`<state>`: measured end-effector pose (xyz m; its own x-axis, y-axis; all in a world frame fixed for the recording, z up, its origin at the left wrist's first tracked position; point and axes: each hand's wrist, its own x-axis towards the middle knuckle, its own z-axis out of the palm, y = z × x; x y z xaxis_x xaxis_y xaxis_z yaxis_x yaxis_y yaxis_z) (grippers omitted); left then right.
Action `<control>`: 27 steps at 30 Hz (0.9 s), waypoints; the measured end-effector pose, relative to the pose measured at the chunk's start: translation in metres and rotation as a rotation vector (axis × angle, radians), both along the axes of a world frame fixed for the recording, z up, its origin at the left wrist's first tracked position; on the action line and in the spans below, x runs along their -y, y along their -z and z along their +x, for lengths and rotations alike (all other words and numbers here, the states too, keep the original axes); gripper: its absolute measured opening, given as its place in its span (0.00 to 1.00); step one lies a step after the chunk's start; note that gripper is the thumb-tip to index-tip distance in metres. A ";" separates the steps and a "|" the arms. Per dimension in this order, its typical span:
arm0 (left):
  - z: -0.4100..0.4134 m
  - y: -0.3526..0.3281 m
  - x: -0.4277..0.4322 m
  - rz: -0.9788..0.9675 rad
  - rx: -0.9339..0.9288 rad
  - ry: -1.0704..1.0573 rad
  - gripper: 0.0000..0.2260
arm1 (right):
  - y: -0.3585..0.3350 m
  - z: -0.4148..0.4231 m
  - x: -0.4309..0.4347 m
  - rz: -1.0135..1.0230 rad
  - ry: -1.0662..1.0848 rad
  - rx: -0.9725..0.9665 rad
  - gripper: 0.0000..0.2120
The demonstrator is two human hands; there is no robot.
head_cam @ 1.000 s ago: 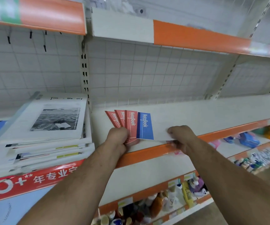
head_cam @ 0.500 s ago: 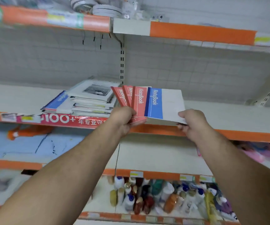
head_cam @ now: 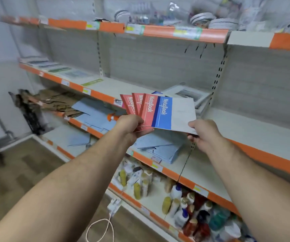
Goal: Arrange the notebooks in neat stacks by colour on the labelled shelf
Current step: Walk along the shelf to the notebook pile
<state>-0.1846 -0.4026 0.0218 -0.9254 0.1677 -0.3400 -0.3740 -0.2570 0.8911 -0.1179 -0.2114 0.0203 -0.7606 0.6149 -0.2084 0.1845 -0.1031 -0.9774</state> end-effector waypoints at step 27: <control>-0.271 0.033 0.341 0.059 0.115 -0.435 0.09 | 0.025 -0.349 0.327 -0.014 -0.443 0.049 0.09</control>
<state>-0.4553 -0.7433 -0.0108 -0.8710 -0.2064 -0.4459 -0.3151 -0.4616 0.8292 -0.4671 -0.5384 -0.0048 -0.9391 0.2287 -0.2565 0.2596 -0.0170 -0.9656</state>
